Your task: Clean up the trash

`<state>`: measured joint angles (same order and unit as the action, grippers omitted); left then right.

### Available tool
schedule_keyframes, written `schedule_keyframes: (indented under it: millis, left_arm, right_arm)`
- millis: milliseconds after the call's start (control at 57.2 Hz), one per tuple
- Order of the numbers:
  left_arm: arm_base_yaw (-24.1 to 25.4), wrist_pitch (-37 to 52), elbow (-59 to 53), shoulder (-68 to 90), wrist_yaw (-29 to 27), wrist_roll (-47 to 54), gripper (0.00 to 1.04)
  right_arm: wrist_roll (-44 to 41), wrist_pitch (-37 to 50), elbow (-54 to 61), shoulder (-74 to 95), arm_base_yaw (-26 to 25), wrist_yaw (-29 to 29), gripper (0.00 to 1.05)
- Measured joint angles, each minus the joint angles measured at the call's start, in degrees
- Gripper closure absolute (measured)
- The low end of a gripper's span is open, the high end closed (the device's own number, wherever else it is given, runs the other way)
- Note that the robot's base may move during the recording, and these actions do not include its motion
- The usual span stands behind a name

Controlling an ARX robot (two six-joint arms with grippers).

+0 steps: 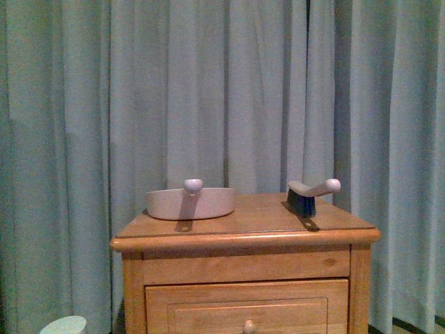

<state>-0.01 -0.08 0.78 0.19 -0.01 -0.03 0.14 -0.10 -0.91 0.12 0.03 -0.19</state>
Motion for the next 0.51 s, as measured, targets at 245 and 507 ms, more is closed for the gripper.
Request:
schedule_keyframes:
  millis: [245,507]
  left_arm:
    - [0.0,0.0,0.0,0.0,0.0,0.0,0.08]
    - [0.0,0.0,0.0,0.0,0.0,0.0,0.08]
  right_arm:
    - [0.0,0.0,0.0,0.0,0.0,0.1,0.07]
    - [0.0,0.0,0.0,0.0,0.0,0.1,0.07]
